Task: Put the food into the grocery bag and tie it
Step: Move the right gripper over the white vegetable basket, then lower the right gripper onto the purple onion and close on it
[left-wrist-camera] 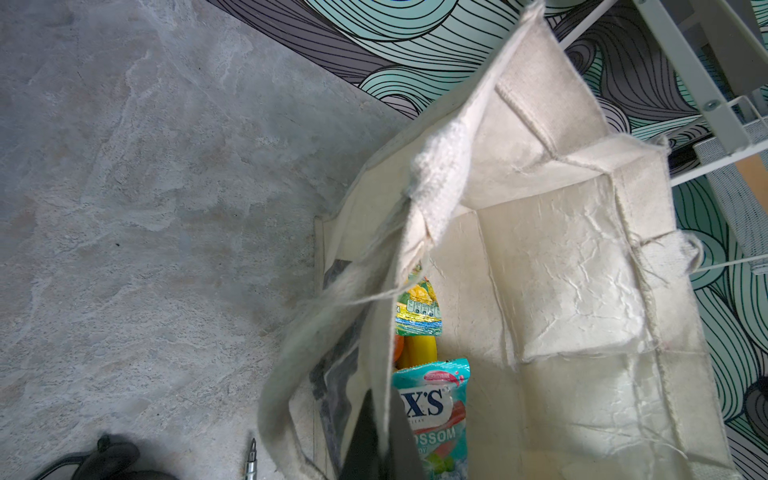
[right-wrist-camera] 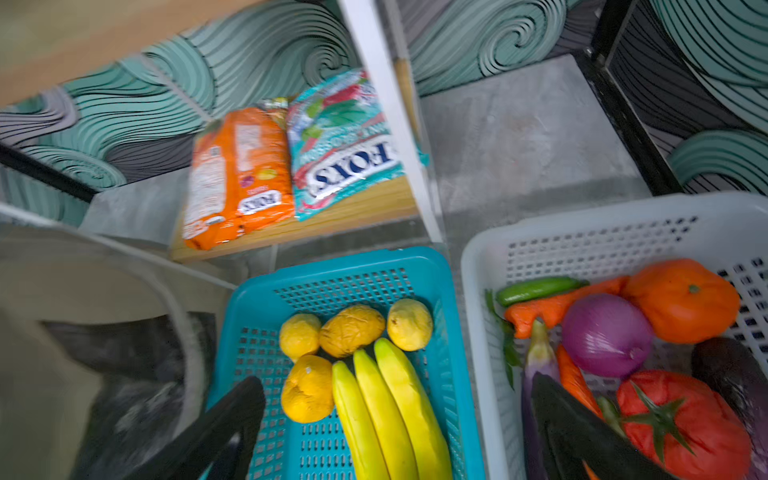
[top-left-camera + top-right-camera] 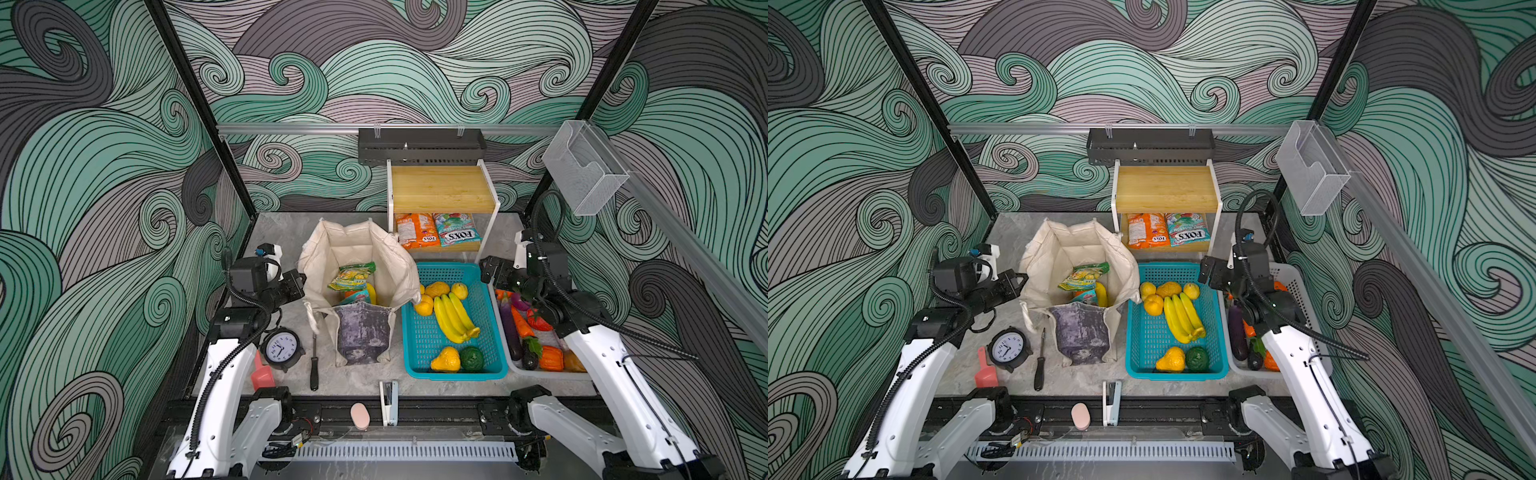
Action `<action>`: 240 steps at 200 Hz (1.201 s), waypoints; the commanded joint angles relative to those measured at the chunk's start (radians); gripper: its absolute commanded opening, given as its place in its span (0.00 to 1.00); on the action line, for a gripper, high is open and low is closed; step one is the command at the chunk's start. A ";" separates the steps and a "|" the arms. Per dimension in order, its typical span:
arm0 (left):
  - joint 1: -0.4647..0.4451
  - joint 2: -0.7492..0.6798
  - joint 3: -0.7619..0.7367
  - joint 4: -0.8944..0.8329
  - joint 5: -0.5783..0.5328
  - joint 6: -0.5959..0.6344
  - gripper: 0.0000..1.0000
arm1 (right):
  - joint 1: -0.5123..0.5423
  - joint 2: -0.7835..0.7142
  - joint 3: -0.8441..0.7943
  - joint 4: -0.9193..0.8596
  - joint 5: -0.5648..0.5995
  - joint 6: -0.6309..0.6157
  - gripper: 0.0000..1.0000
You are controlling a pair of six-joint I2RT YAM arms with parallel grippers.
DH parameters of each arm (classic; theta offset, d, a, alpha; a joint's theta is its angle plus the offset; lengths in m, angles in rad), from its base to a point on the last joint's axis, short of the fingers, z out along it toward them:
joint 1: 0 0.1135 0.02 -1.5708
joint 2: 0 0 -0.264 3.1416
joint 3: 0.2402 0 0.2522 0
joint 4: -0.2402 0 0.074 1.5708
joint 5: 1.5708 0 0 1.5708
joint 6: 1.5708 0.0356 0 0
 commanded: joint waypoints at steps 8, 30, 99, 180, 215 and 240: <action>0.007 -0.016 -0.003 -0.010 -0.003 0.020 0.00 | -0.119 0.026 -0.052 0.005 0.004 0.039 1.00; 0.007 -0.020 -0.005 -0.009 0.001 0.018 0.00 | -0.189 0.044 -0.102 0.065 -0.002 0.056 1.00; 0.007 -0.004 -0.012 0.000 0.024 0.011 0.00 | -0.463 0.211 -0.120 0.147 -0.028 0.033 0.86; 0.009 0.011 0.002 -0.016 0.038 0.013 0.00 | -0.477 0.384 -0.174 0.247 -0.072 -0.015 0.77; 0.018 0.015 0.001 -0.015 0.044 0.009 0.00 | -0.475 0.449 -0.174 0.264 -0.059 -0.019 0.75; 0.028 0.019 0.000 -0.008 0.059 0.005 0.00 | -0.475 0.471 -0.186 0.289 -0.083 -0.005 0.75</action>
